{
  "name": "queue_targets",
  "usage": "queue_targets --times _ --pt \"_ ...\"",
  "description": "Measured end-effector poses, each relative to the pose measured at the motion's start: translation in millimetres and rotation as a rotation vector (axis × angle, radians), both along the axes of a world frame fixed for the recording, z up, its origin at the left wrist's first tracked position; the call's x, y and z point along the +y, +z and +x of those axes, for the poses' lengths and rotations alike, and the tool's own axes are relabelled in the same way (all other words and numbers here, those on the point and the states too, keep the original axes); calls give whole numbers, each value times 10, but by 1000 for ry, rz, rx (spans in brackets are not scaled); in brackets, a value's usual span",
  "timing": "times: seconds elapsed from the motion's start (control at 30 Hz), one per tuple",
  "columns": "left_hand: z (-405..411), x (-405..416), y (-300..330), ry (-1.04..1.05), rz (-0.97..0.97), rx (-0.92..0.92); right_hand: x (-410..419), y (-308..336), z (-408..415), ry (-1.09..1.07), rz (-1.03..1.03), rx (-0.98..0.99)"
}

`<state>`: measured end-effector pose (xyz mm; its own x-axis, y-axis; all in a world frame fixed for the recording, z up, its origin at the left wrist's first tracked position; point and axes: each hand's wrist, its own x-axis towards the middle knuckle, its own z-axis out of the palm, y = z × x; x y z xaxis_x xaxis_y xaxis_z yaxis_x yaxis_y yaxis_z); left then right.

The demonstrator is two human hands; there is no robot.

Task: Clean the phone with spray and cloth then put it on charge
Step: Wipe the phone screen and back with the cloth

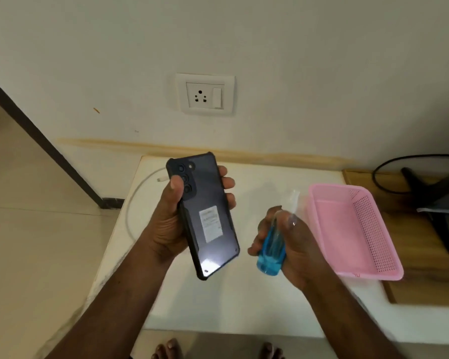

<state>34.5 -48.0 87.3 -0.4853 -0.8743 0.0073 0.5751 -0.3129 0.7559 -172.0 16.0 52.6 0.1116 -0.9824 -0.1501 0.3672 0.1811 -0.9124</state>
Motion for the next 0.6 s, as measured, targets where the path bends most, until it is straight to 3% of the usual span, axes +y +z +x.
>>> queue_targets --times 0.23,0.4,0.6 --pt "-76 -46 -184 98 103 -86 -81 229 -108 56 13 -295" --pt "-130 -16 -272 97 125 -123 -50 252 -99 154 -8 -271" --pt "-156 -18 -306 81 123 -129 -75 285 -94 100 -106 -183"
